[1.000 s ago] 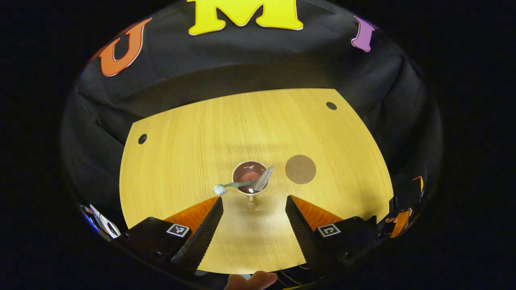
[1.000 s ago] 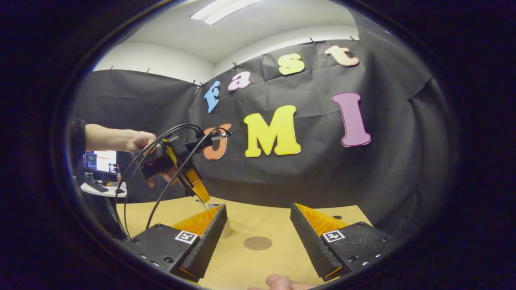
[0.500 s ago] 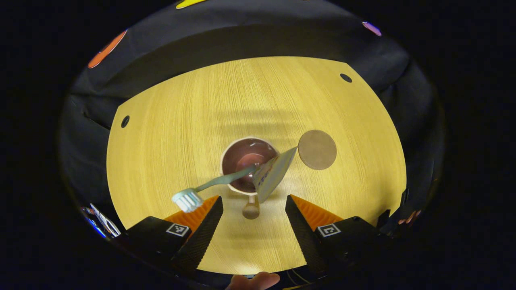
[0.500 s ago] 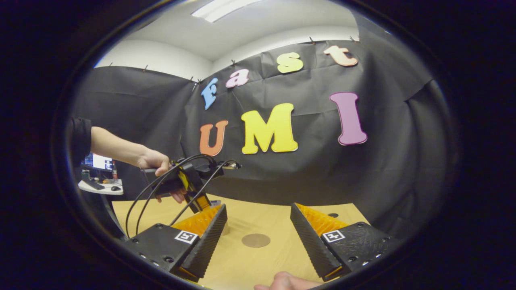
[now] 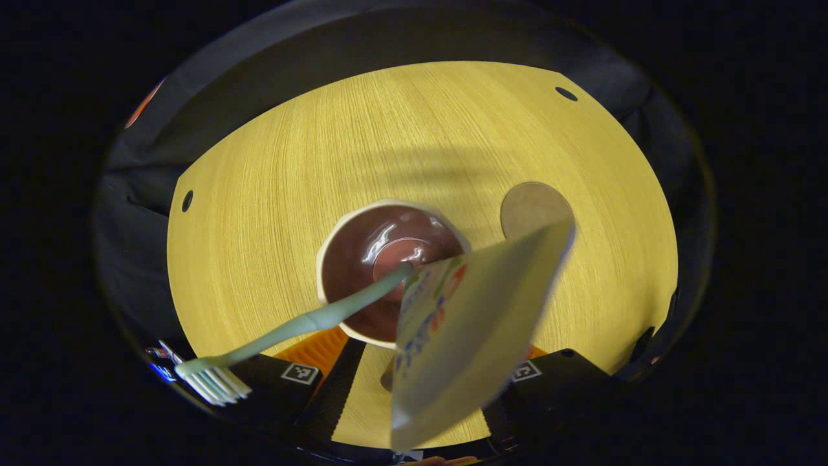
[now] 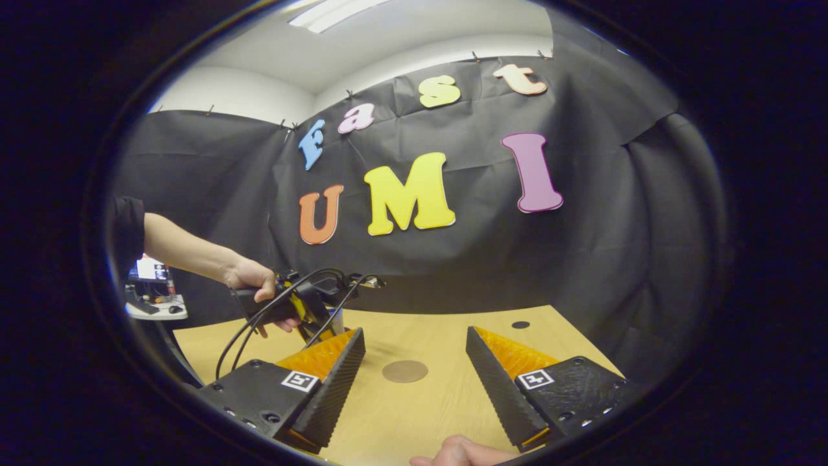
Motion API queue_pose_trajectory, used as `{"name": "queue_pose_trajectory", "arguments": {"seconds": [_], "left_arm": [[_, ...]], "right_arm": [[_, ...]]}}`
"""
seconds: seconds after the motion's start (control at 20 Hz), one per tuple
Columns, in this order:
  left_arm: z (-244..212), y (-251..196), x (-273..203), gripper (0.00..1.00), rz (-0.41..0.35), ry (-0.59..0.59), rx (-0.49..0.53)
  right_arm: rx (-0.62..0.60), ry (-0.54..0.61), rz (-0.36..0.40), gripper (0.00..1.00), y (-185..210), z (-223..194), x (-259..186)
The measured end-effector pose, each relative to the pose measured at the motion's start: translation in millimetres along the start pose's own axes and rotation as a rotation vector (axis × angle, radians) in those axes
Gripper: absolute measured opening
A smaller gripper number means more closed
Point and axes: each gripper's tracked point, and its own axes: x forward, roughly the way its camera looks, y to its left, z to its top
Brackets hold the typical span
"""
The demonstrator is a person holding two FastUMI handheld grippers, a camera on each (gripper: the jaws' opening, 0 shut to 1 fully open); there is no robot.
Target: Put the toothbrush and toothpaste on the desktop into the cup, then pick up the cup and place it on the coaster on the desktop.
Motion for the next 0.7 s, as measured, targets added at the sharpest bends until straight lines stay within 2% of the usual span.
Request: {"name": "queue_pose_trajectory", "arguments": {"seconds": [0.1, 0.15, 0.25, 0.45, 0.7], "left_arm": [[1, 1, 12, 0.75, -0.012, 0.024, -0.062], [8, 2, 8, 0.39, -0.010, 0.007, -0.076], [18, 5, 20, 0.36, 0.039, -0.017, -0.123], [36, -3, 24, 0.32, 0.032, -0.018, -0.148], [79, -8, 4, 0.32, 0.037, -0.039, -0.193]], "right_arm": [[0.038, 0.022, -0.033, 0.96, -2, -13, -3], [0.064, 0.036, -0.046, 0.95, -3, -21, -5], [0.095, 0.062, -0.108, 0.92, -16, -38, -8], [0.087, 0.050, -0.170, 0.95, -30, -37, -16], [0.082, 0.039, -0.195, 0.95, -37, -35, -21]]}}
